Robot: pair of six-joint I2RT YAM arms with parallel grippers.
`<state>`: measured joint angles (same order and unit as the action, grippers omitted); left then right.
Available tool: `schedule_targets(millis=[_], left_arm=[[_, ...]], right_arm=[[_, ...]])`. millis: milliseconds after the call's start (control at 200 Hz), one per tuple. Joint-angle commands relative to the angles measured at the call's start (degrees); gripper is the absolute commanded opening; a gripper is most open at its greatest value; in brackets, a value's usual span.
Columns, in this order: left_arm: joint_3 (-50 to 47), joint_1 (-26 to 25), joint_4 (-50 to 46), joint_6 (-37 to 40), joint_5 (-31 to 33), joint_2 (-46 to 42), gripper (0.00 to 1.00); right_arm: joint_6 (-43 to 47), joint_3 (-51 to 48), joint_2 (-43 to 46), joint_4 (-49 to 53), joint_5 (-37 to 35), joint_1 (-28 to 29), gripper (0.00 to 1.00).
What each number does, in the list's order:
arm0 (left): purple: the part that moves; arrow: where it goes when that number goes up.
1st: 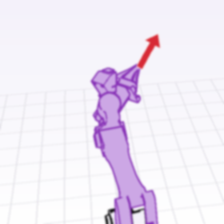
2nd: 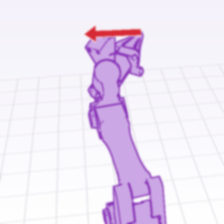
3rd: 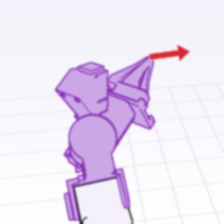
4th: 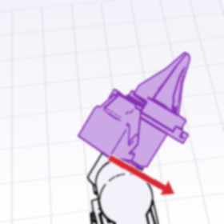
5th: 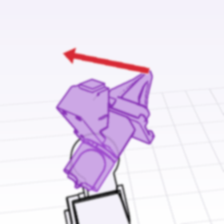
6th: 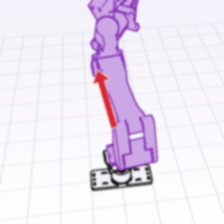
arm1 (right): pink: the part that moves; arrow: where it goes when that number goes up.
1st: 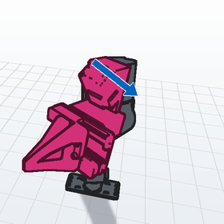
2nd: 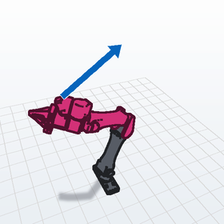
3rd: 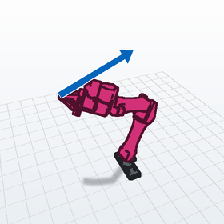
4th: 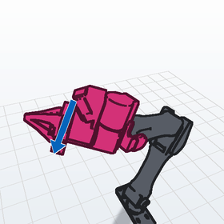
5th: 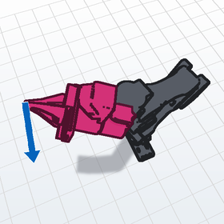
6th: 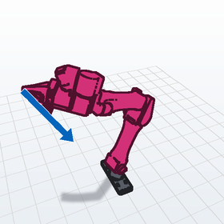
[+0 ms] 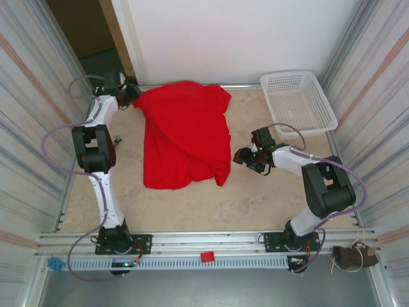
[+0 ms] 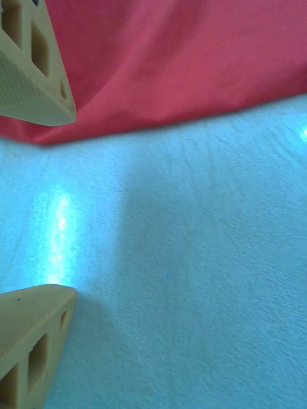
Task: Fold the inside-out t-shirt
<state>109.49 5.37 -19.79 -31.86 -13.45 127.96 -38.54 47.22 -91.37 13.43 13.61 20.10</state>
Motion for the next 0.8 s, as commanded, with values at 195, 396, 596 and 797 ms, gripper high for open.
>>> schedule_targets(millis=[195,396,596,797], left_arm=[[-12.91,-1.61,2.44,1.97,-3.25,-15.58,0.70],[-30.53,-15.56,-3.41,12.27,4.80,-34.02,0.70],[-53.37,-32.74,-2.43,11.43,13.24,-46.10,0.70],[-64.37,-41.40,1.86,7.39,19.58,-48.74,0.71]], right_arm=[[0.57,1.83,7.37,6.01,-1.30,6.27,0.66],[-0.97,-0.94,9.28,3.57,-0.69,11.77,0.68],[-1.88,-0.72,5.97,1.73,-1.00,16.79,0.72],[-2.06,-2.26,4.57,1.05,-1.87,19.54,0.71]])
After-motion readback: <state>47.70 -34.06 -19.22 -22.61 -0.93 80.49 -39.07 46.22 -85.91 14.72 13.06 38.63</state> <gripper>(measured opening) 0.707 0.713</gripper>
